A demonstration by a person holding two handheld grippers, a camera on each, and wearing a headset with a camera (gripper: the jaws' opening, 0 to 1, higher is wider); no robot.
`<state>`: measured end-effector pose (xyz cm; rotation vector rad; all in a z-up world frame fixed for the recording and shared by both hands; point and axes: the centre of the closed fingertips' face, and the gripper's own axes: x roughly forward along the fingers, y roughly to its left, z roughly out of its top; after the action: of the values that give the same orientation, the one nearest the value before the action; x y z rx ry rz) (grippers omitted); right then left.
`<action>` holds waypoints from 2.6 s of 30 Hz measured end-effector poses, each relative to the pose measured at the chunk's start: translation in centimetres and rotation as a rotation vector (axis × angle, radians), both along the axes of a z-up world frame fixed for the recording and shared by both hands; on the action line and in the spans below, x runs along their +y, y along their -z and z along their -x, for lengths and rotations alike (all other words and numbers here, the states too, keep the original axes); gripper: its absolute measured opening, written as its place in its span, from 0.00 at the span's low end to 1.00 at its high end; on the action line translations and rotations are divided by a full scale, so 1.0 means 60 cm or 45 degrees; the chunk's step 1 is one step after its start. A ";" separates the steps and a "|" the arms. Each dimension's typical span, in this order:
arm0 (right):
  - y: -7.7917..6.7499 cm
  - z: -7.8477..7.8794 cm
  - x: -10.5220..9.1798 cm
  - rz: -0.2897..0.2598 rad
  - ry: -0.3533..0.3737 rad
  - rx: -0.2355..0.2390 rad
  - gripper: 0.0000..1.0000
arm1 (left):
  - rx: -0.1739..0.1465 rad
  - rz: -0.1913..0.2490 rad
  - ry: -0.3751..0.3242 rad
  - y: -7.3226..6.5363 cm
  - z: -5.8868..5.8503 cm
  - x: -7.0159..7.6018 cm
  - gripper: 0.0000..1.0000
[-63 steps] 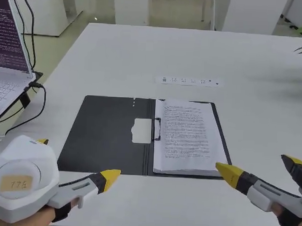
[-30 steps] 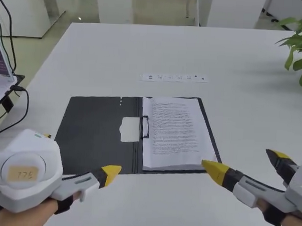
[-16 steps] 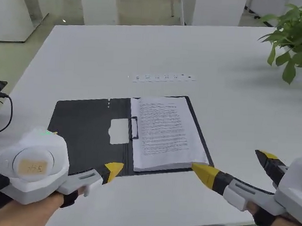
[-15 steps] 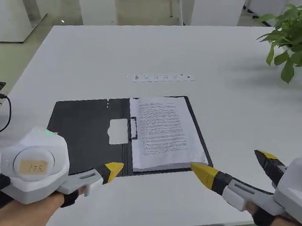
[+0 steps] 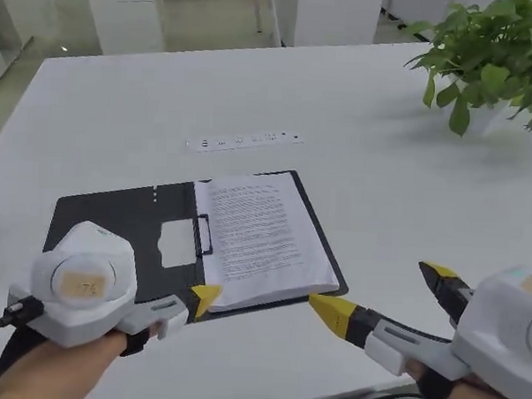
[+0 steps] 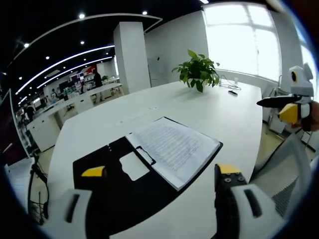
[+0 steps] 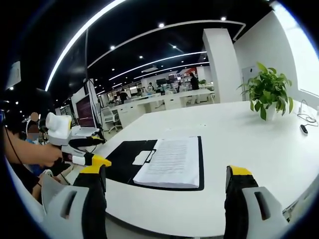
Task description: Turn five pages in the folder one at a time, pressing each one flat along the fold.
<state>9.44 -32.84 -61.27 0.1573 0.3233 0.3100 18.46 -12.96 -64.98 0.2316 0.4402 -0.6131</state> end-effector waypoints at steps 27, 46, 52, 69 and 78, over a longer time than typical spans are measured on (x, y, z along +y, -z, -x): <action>0.005 0.003 -0.028 0.003 0.112 0.008 1.00 | 0.072 -0.010 0.162 0.087 -0.081 -0.135 0.78; 0.017 0.005 -0.029 -0.013 0.144 0.027 0.99 | 0.161 -0.030 0.203 0.158 -0.087 -0.219 0.74; 0.022 0.006 -0.027 -0.013 0.146 0.035 0.98 | 0.196 0.016 0.139 0.167 -0.099 -0.232 0.73; 0.027 0.001 -0.024 0.000 0.134 0.050 0.98 | 0.204 -0.042 0.085 0.208 -0.100 -0.247 0.67; 0.032 -0.004 -0.021 -0.001 0.123 0.061 0.97 | 0.151 -0.023 0.101 0.208 -0.101 -0.239 0.50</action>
<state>9.70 -34.10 -63.21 0.1806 0.3617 0.2112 24.52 -27.29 -77.43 0.2316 0.5530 -0.7032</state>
